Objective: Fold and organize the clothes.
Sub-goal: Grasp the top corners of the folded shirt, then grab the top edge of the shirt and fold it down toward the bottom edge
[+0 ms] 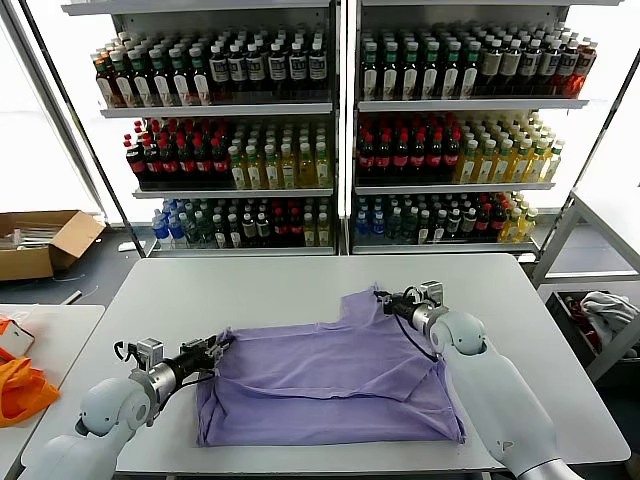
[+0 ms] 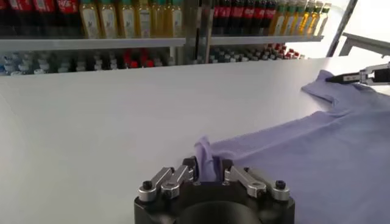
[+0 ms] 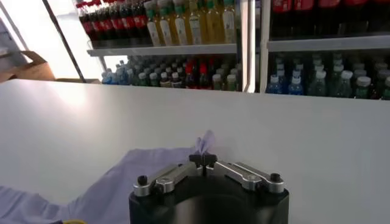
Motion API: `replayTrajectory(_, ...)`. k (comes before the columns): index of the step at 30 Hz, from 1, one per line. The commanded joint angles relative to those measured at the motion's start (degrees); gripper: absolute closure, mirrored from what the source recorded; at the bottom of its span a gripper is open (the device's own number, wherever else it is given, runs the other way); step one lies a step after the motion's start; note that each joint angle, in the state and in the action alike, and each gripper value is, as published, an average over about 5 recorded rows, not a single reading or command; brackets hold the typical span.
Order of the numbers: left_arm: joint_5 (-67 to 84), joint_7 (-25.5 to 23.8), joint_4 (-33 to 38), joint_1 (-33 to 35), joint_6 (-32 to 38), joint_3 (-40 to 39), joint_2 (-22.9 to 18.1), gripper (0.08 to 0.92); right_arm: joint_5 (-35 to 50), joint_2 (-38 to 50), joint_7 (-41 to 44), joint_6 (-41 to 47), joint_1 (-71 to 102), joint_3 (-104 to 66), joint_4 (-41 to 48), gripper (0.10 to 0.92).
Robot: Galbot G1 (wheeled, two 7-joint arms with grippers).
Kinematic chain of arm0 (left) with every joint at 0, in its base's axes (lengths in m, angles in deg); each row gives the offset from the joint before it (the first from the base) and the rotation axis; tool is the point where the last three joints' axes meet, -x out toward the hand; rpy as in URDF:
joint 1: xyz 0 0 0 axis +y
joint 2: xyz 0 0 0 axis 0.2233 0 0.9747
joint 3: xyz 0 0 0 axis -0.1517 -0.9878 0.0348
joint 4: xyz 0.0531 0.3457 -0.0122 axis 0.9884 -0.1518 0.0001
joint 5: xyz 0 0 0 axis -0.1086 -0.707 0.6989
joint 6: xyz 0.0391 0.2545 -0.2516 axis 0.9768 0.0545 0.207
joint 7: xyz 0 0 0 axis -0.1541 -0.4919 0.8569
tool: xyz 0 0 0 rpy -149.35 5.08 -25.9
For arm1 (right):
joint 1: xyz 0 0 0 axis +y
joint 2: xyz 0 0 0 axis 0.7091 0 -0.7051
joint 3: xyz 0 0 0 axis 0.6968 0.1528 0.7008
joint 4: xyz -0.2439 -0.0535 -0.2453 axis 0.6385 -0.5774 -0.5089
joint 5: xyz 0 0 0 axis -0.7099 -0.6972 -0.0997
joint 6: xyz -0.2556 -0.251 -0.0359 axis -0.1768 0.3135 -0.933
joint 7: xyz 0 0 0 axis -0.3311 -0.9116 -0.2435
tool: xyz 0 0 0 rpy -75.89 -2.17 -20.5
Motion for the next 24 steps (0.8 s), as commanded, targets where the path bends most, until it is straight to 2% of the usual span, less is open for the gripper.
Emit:
replayTrajectory(1, 1.4, 0.5, 4.5, 0.2, 1.3, 1.8, 0.2, 0.826, 4.2, 0.7, -1.0, -0.1, 1.8, -1.1, -6.8, 0.918)
replayTrajectory(3, 1.8, 0.8, 6.5, 0.7, 1.3, 2.7, 0.4, 0.878, 6.0, 1.6, -1.5, 0.1, 3.2, -2.0, -10.2, 0.918)
replayTrajectory(6, 2.0, 1.4, 9.7, 2.0, 1.4, 4.3, 0.9, 0.910, 8.3, 3.4, -2.3, 0.7, 6.1, -3.7, -15.8, 0.918)
replayTrajectory(12, 1.8, 1.9, 17.8, 7.7, 1.7, 8.4, 1.8, 0.912, 10.4, 8.4, -3.1, 0.3, 19.1, -9.3, -29.5, 0.918)
replayTrajectory(17, 0.6, 1.9, 23.2, 15.2, 2.2, 12.3, 2.1, 0.912, 12.8, 11.8, -4.1, -1.0, 33.6, -17.1, -41.0, 0.918)
replayTrajectory(24, -3.4, 1.6, 27.2, 26.2, 3.2, 16.6, 0.2, 0.912, 13.2, 13.8, -4.0, -2.8, 49.3, -26.1, -49.0, 0.918)
